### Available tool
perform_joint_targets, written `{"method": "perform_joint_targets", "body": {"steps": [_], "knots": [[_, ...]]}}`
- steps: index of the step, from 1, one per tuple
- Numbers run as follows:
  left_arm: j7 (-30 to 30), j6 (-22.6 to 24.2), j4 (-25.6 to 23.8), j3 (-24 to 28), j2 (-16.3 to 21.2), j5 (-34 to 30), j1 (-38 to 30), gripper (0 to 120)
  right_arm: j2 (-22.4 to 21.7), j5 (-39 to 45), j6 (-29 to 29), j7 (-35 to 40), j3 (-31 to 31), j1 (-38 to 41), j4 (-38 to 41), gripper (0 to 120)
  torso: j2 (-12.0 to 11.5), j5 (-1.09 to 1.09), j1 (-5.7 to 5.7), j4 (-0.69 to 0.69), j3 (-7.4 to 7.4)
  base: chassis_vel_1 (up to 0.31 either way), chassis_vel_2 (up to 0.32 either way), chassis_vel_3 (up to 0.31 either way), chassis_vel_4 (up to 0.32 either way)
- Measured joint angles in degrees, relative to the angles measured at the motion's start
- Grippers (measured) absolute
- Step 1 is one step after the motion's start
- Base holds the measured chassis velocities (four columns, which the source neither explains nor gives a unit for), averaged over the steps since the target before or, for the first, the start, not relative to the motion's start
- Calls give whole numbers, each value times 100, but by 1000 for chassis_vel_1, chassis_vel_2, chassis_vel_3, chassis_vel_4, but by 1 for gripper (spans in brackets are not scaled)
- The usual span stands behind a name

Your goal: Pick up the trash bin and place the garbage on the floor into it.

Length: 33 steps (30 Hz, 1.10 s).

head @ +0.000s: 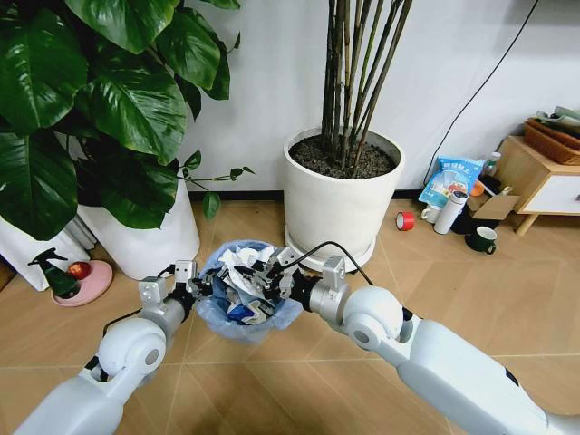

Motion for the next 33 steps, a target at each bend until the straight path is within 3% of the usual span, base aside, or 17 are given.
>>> {"method": "perform_joint_targets", "body": {"steps": [18, 33], "knots": [[52, -16, 17, -33, -27, 34, -13, 0, 15, -75, 21, 175, -78, 50, -170, 97, 0, 1, 0, 0, 0, 0, 0, 0, 0], [65, -33, 114, -41, -167, 94, -50, 0, -119, -97, 112, 369, 327, -291, 155, 100, 0, 1, -1, 1, 0, 0, 0, 0, 0]]}}
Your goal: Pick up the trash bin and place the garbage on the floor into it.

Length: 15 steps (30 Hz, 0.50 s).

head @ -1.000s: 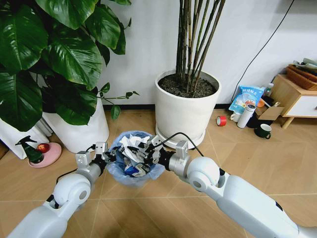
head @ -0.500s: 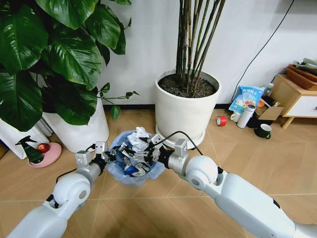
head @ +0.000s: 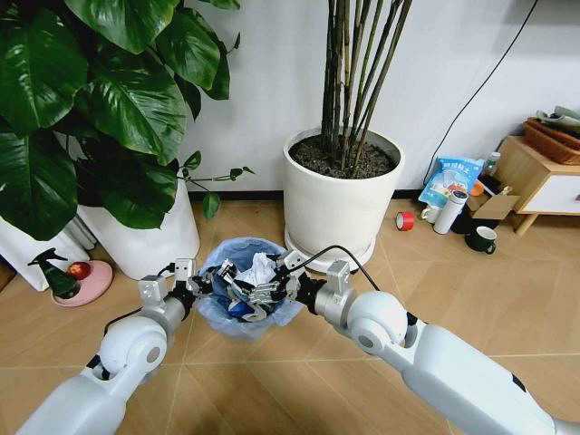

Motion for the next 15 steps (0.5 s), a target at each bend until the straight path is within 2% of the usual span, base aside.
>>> {"method": "perform_joint_targets", "body": {"steps": [2, 5, 9, 13, 15], "knots": [[1, 0, 16, -2, -22, 23, -1, 0, 3, -64, 39, 71, 150, -94, 40, 100, 0, 0, 0, 0, 0, 0, 0, 0, 0], [12, 0, 38, -32, -82, 78, 15, 0, -52, -556, 56, 269, 782, -581, 229, 100, 0, 0, 0, -1, 0, 0, 0, 0, 0], [29, -10, 28, -116, -155, 147, 107, 0, -139, -871, 212, 567, 1120, -895, 330, 100, 0, 0, 0, -4, 0, 0, 0, 0, 0], [16, -43, 7, -167, -233, 210, 185, 0, -126, -1108, 305, 928, 1384, -1124, 350, 100, 0, 1, 0, 1, 0, 0, 0, 0, 0], [2, -52, 2, -168, -277, 222, 178, 0, -71, -1328, 305, 1022, 1767, -1408, 386, 100, 0, 0, 0, 1, 0, 0, 0, 0, 0]]}}
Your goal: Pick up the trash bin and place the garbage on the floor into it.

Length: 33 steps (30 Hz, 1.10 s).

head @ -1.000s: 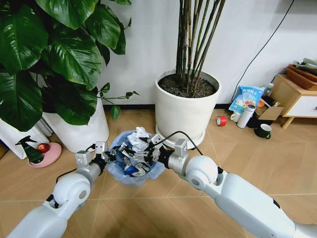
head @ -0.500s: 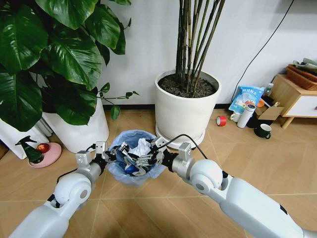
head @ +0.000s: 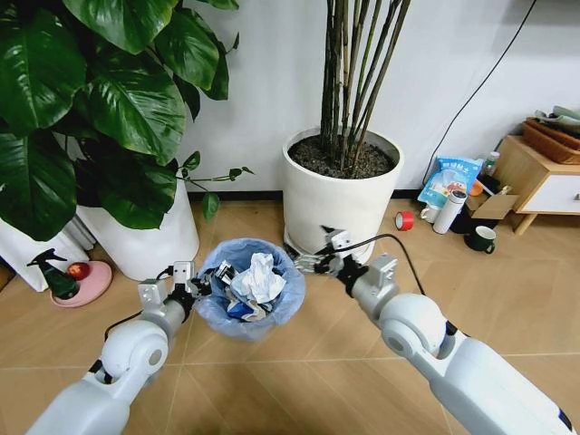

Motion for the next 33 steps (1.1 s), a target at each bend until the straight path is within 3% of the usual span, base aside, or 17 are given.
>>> {"method": "perform_joint_targets", "body": {"steps": [6, 9, 17, 25, 33], "knots": [[-6, -10, -12, 2, -20, 24, -1, 0, 187, -394, 2, -24, 791, -857, 210, 100, 0, 0, 0, -2, 0, 0, 0, 0, 0], [8, -22, 6, -11, -29, 52, -1, 0, 406, -832, 64, -139, 1240, -1645, 421, 100, 0, 0, 0, -3, 0, 0, 0, 0, 0], [21, -35, 37, -29, -76, 106, -21, 0, 950, -1511, 172, -165, 1711, -2589, 769, 100, 0, 0, 0, -1, 0, 0, 0, 0, 0], [-20, -43, 0, -39, -51, 115, 21, 0, 1360, -1757, 402, -288, 2217, -3218, 977, 100, 0, 0, 0, -1, 0, 9, 1, -10, -1], [-85, -49, -36, -37, -69, 123, 55, 0, 1428, -1643, 485, -391, 2386, -3428, 1042, 100, 0, -1, 0, -1, 0, 105, 2, -100, -9]]}}
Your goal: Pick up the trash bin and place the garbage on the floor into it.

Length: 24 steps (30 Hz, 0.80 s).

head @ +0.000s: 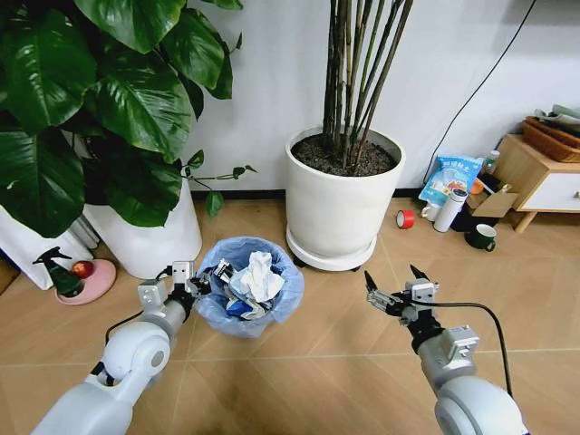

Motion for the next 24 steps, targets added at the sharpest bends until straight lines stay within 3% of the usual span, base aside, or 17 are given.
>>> {"method": "perform_joint_targets", "body": {"steps": [12, 24], "knots": [[-16, -31, -34, 0, -27, 36, 16, 0, -41, 63, -6, -176, 99, -71, 17, 100, 0, 1, 1, 0, 1, 142, -38, -133, 28], [-24, -34, -80, -35, -29, 39, 68, 0, -40, 31, -1, -184, 78, -133, 24, 100, 0, -1, 0, -1, 0, 222, -129, -218, 131]]}}
